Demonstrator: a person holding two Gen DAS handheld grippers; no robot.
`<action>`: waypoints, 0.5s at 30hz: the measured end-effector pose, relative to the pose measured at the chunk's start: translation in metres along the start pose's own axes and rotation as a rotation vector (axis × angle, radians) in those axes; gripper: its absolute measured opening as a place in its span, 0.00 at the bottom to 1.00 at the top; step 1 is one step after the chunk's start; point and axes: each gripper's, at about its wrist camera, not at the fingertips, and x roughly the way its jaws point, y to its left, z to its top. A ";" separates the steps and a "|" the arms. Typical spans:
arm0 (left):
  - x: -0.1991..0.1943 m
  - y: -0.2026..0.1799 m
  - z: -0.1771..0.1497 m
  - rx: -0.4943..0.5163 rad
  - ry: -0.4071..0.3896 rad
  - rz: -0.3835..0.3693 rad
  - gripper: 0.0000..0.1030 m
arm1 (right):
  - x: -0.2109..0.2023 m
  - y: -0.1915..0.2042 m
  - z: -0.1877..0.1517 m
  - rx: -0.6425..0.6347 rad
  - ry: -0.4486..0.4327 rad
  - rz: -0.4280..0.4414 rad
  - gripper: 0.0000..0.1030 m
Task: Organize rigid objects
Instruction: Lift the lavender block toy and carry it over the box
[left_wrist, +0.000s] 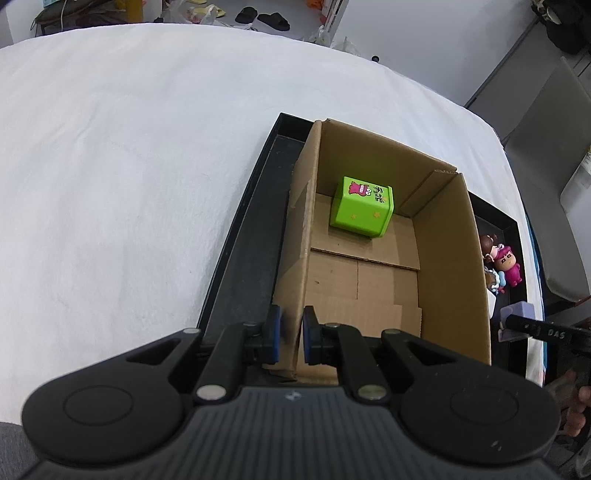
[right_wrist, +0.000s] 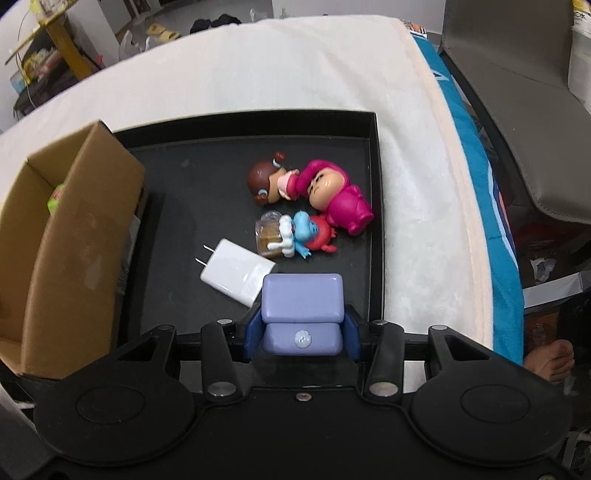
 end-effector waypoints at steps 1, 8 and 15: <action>0.000 0.000 0.000 0.001 0.000 0.001 0.10 | -0.003 0.001 0.000 0.002 -0.005 0.007 0.42; 0.000 -0.001 0.001 0.008 0.001 0.003 0.10 | -0.021 0.003 0.002 0.008 -0.056 0.039 0.42; 0.000 -0.001 0.001 0.012 0.001 0.003 0.10 | -0.039 0.007 0.007 0.030 -0.111 0.079 0.42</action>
